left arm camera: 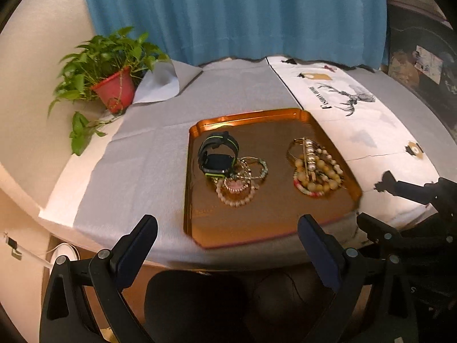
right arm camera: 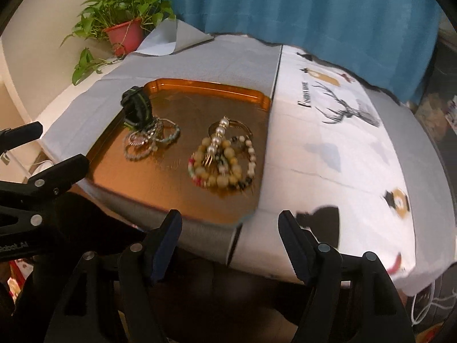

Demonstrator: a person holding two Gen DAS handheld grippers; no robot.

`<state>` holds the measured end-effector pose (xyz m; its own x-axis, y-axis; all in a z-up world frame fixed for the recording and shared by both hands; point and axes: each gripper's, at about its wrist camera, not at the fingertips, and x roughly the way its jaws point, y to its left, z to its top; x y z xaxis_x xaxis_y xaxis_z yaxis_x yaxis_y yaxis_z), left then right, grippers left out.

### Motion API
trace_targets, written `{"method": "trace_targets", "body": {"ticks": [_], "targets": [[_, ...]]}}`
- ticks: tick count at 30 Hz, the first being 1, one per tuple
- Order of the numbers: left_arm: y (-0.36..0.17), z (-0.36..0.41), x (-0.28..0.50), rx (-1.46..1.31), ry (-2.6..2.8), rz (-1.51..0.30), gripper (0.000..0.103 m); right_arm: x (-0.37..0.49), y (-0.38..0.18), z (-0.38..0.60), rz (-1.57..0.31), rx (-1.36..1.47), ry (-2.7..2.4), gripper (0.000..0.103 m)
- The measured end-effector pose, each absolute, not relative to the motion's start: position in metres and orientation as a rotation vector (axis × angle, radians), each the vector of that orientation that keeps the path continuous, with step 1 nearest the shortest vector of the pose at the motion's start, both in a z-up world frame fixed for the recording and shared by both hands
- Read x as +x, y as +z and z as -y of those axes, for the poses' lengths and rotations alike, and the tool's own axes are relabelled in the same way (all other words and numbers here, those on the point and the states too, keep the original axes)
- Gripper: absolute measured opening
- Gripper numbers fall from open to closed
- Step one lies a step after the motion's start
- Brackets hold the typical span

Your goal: Organize jewelry

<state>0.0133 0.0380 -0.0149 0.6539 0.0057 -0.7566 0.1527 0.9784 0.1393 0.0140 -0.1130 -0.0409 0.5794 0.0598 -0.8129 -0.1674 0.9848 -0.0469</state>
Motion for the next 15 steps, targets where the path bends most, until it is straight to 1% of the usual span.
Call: {"method": "trace_targets", "body": {"ticks": [6, 15], "targets": [[-0.006, -0.038, -0.021, 0.190, -0.055, -0.814, 0.098, -0.018, -0.029, 0.109, -0.892, -0.152, 0.122, 0.073], [-0.001, -0.045, -0.039, 0.133, -0.021, -0.796, 0.099, -0.040, -0.021, 0.105, -0.862, -0.182, 0.130, 0.073]]}}
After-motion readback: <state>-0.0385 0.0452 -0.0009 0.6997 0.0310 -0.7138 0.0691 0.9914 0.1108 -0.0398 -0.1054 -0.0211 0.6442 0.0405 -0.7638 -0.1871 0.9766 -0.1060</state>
